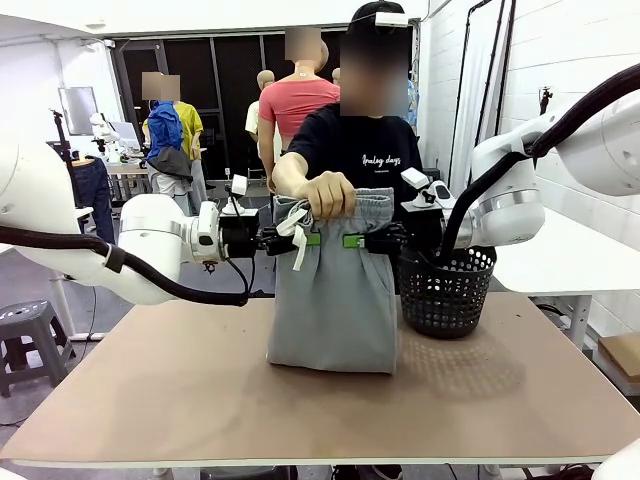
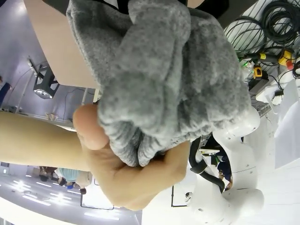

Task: Fold the training pants.
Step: Release the ends of the Training pants and then grab the overlapped ends, then fold the Training pants in half.

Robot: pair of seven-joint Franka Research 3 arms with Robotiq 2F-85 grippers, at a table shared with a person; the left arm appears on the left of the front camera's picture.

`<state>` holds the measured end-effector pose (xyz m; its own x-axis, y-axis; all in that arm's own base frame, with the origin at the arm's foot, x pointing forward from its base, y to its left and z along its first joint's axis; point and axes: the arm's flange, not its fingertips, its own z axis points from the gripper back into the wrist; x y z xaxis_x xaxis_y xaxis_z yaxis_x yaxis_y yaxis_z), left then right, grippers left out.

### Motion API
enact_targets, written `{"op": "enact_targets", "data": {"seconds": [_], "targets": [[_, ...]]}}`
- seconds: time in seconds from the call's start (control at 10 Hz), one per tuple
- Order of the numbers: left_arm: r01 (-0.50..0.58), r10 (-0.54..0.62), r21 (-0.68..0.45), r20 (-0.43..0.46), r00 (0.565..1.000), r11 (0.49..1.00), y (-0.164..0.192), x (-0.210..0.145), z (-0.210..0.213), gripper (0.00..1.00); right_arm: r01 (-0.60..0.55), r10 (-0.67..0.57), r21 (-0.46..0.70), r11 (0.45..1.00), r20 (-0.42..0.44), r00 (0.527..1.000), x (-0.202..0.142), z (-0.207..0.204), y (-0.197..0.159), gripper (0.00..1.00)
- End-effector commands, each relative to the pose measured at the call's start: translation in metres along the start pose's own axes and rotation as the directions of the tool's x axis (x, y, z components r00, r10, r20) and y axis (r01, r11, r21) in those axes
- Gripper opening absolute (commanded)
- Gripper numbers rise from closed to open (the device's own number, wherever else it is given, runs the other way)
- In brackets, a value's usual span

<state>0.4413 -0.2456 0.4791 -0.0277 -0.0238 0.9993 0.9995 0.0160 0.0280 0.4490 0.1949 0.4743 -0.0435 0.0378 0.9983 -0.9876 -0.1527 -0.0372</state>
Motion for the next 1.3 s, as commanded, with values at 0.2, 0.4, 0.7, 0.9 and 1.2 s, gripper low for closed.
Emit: {"op": "enact_targets", "data": {"seconds": [0.2, 0.4, 0.7, 0.9, 1.2], "targets": [[0.000, 0.000, -0.001, -0.003, 1.000, 1.000, -0.0007, 0.0012, -0.0014, 0.00, -0.001, 0.001, -0.001, 1.000, 0.002, 1.000, 0.0004, -0.0001, 0.0026, 0.00], [0.000, 0.000, -0.001, -0.003, 1.000, 1.000, -0.0007, 0.0012, -0.0014, 0.00, -0.001, 0.001, -0.001, 1.000, 0.002, 1.000, 0.0004, -0.0001, 0.0026, 0.00], [0.000, 0.000, -0.001, -0.003, 1.000, 1.000, -0.0007, 0.0012, -0.0014, 0.00, -0.001, 0.001, -0.001, 1.000, 0.002, 1.000, 0.0004, -0.0001, 0.0026, 0.00], [0.000, 0.000, -0.001, -0.003, 1.000, 1.000, -0.0007, 0.0012, -0.0014, 0.00, -0.001, 0.001, -0.001, 1.000, 0.002, 1.000, 0.0004, -0.0001, 0.0026, 0.00], [0.000, 0.000, -0.001, -0.003, 1.000, 1.000, -0.0007, 0.0012, -0.0014, 0.00, -0.001, 0.001, -0.001, 1.000, 0.002, 1.000, 0.0004, -0.0001, 0.0026, 0.00]]}}
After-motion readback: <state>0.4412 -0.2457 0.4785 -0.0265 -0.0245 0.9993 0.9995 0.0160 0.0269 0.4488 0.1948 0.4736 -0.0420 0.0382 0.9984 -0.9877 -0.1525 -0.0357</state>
